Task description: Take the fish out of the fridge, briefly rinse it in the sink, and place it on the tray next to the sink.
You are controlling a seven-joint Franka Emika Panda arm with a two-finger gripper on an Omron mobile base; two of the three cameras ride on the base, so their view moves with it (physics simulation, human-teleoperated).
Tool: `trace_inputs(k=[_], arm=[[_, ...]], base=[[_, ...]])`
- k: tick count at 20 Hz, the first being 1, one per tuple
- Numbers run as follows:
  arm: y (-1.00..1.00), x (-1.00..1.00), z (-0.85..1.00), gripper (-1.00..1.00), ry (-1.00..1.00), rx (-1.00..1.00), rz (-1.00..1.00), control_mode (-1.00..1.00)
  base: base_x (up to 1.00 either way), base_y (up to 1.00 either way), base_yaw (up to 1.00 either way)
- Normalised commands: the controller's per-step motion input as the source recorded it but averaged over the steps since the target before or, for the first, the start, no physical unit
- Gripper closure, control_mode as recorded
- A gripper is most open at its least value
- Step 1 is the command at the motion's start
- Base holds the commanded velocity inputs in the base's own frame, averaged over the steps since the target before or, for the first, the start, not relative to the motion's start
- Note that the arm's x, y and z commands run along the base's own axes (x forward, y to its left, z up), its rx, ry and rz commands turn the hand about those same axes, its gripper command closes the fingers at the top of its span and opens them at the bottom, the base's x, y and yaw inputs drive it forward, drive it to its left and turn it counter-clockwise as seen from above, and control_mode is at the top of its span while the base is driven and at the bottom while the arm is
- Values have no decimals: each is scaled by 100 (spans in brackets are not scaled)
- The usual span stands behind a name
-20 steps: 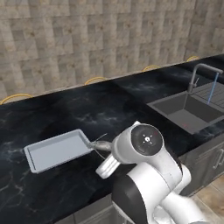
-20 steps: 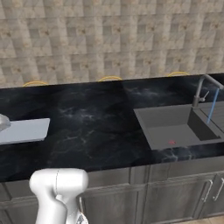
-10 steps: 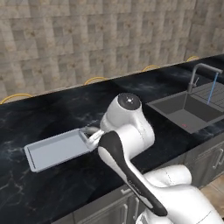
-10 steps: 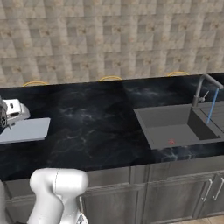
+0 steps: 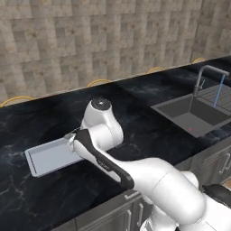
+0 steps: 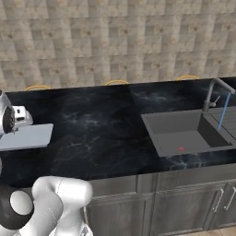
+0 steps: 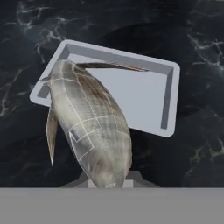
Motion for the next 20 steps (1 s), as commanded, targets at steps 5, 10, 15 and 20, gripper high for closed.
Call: trace_inputs(k=[5,10,15,20], arm=[[64,81,-51,100,6,-2,0,-100],[45,35,-81,100,3,-8,0,-100],[16,17,-53,100,-1,-6,-1,-100],[0,25,-2,-100,-1,-1,-5,-100]], base=[[0,0,0],[0,0,0],[0,0,0],[0,0,0]])
